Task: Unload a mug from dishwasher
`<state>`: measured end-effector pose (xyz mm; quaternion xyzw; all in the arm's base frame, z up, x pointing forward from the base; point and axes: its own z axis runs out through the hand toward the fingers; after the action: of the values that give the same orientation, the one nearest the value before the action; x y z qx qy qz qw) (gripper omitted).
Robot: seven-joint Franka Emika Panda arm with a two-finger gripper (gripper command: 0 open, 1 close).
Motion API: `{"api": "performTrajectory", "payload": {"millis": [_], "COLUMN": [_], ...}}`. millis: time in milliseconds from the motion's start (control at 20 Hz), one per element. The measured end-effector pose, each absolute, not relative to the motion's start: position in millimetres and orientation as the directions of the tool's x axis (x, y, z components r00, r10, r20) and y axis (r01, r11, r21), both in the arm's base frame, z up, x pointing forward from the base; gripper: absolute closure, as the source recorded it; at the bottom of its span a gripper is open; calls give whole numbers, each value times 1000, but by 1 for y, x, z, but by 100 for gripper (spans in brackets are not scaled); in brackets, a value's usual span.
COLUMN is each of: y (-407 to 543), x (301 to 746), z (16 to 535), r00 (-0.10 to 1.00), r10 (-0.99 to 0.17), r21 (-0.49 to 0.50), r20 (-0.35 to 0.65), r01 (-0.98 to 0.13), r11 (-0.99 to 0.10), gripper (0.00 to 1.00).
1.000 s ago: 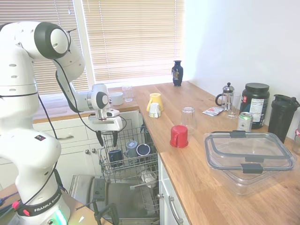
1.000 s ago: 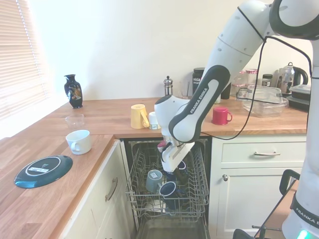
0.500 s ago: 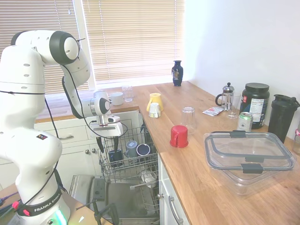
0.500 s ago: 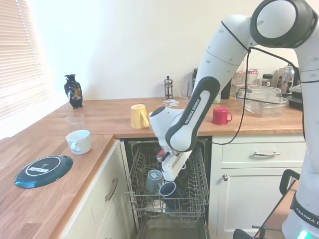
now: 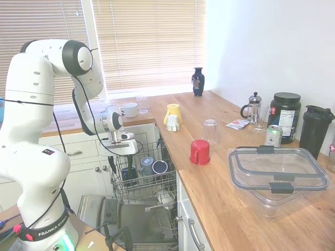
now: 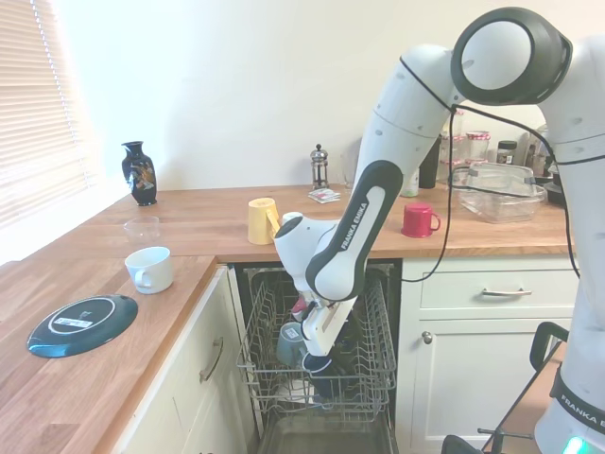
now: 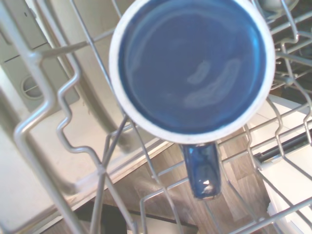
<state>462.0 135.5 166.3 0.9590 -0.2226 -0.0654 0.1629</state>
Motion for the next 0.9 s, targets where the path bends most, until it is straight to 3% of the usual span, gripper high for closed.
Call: {"api": "performTrajectory", "payload": {"millis": [900], "y": [131], "x": [474], "z": [106], "r00": [904], "r10": [-421], "r21": [331], "r20": [-71], "r01": [-377], "r11": [-865], "gripper": [0]}}
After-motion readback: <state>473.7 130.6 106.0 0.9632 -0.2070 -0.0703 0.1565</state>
